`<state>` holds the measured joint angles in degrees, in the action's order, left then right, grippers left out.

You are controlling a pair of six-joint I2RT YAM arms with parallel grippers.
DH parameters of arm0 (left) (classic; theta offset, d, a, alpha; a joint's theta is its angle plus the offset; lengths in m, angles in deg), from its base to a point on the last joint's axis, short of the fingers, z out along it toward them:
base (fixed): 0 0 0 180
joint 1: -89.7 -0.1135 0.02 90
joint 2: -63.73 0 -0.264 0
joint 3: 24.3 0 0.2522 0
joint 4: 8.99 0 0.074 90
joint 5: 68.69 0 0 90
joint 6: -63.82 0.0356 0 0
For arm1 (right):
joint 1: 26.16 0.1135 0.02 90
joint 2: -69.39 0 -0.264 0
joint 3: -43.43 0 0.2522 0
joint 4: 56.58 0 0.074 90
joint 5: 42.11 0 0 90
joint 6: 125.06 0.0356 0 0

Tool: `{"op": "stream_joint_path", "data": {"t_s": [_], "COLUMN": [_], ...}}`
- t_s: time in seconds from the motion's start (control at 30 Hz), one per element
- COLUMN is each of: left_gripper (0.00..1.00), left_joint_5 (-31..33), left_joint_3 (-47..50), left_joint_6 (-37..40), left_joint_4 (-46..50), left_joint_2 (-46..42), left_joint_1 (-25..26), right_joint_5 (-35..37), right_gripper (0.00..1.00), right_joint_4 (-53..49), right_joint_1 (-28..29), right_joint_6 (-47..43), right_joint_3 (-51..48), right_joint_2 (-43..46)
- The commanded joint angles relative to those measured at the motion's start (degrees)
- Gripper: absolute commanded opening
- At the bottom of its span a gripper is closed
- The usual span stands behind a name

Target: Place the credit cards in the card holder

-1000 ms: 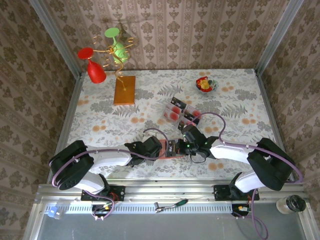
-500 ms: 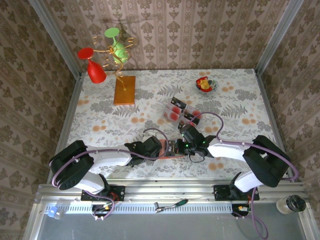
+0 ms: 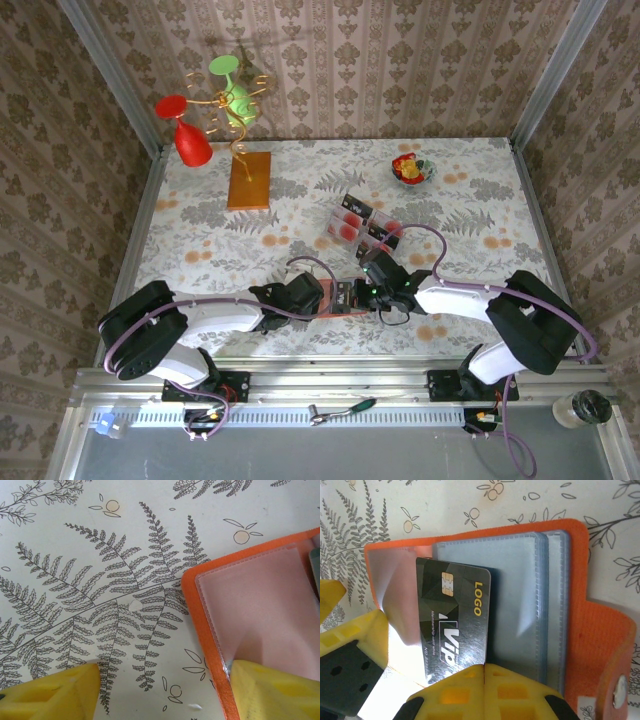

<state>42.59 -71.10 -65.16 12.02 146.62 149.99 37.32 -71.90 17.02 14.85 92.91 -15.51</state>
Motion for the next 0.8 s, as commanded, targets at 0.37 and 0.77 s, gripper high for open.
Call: {"op": "stream_joint_path", "data": {"t_s": [0.37,0.77], "left_gripper": [0.71,0.71], "left_joint_5": [0.9,0.9], "left_joint_3": [1.3,1.3], "left_joint_6": [0.0,0.0], "left_joint_4": [0.8,0.4], "left_joint_2": [0.2,0.2], "left_joint_1": [0.0,-0.1], "right_joint_5": [-0.5,-0.5], "right_gripper": [0.0,0.0], "right_joint_4": [-2.7,-2.1], "right_joint_1": [0.6,0.9], "right_joint_6": [1.1,1.7], "right_joint_3": [2.8,3.2], "right_joint_2": [-1.7,-1.5]}}
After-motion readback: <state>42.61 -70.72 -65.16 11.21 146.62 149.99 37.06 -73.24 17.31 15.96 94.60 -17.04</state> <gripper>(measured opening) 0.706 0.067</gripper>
